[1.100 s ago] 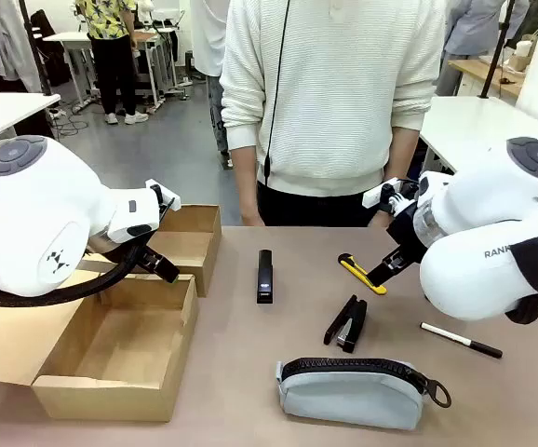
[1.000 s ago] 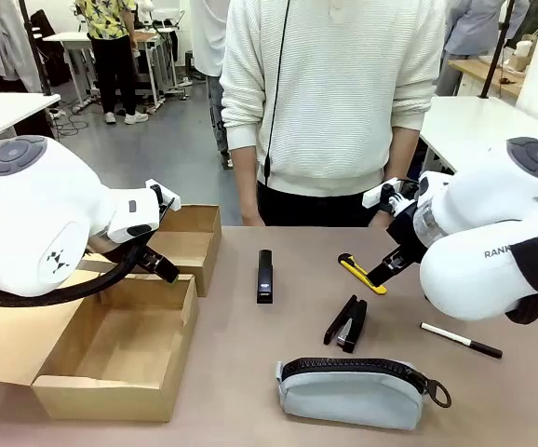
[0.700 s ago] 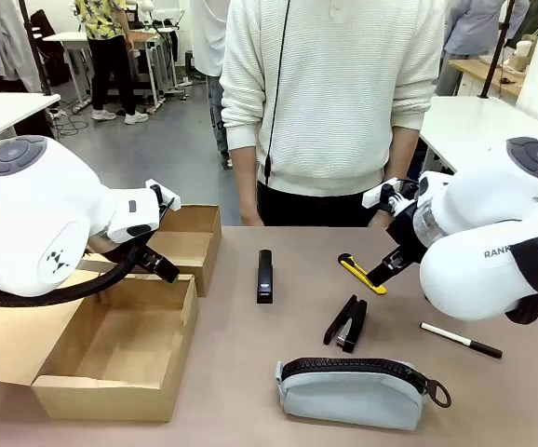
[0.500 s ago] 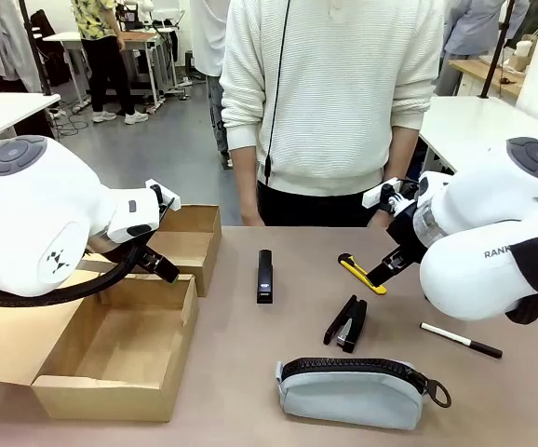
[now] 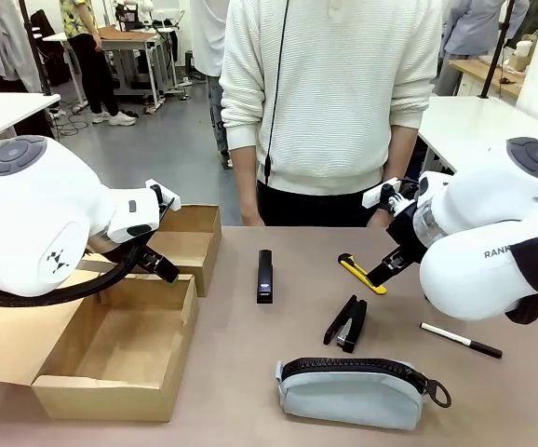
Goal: Place items inside the box.
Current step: Pick up a Pencil pouch or Stapler and place it inside the Mailer Box closest to the robot.
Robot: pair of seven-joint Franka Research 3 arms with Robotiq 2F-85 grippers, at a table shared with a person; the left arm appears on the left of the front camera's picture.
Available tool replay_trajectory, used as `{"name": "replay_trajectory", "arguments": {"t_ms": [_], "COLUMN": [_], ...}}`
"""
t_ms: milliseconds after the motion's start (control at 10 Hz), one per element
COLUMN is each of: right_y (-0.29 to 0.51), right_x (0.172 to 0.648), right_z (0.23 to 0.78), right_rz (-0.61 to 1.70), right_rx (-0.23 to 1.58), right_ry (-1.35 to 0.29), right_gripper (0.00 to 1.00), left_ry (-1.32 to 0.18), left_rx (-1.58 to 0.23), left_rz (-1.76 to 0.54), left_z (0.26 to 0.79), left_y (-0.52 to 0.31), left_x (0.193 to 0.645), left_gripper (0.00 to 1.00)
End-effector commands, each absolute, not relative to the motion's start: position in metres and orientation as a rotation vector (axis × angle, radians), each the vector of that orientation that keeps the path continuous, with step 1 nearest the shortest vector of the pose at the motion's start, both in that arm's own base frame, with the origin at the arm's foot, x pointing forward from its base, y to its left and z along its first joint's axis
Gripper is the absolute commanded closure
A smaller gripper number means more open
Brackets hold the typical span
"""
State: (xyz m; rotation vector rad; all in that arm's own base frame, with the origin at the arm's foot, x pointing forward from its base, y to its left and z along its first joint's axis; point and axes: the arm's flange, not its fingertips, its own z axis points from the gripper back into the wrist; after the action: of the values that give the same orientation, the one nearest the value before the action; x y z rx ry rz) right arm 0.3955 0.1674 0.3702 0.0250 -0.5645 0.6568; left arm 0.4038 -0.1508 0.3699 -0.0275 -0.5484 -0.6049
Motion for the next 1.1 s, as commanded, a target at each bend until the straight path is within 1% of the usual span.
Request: {"name": "replay_trajectory", "arguments": {"t_ms": [0,400,500,600,700,800,900,1000], "right_y": [0.167,0.167,0.159,0.148,0.136,0.115,0.089,0.06], "right_x": [0.395,0.395,0.394,0.389,0.382,0.371,0.359,0.348], "right_z": [0.37,0.37,0.394,0.424,0.449,0.479,0.505,0.519], "right_rz": [0.656,0.657,0.631,0.621,0.588,0.516,0.467,0.39], "right_rx": [0.025,0.025,0.028,0.084,0.116,0.179,0.305,0.469], "right_ry": [-0.565,-0.565,-0.594,-0.603,-0.576,-0.532,-0.497,-0.427], "right_gripper": [0.0,0.0,0.0,0.0,0.0,0.0,0.0,0.0], "left_ry": [-0.549,-0.548,-0.582,-0.609,-0.643,-0.584,-0.562,-0.528], "left_rx": [-0.028,-0.028,-0.068,-0.112,-0.149,-0.232,-0.318,-0.369], "left_rz": [-0.605,-0.605,-0.635,-0.66,-0.658,-0.579,-0.57,-0.528], "left_z": [0.37,0.37,0.394,0.421,0.452,0.484,0.508,0.522], "left_y": [-0.151,-0.151,-0.148,-0.145,-0.138,-0.132,-0.114,-0.093], "left_x": [0.404,0.404,0.394,0.38,0.356,0.33,0.309,0.297], "left_gripper": [0.0,0.0,0.0,0.0,0.0,0.0,0.0,0.0]}}
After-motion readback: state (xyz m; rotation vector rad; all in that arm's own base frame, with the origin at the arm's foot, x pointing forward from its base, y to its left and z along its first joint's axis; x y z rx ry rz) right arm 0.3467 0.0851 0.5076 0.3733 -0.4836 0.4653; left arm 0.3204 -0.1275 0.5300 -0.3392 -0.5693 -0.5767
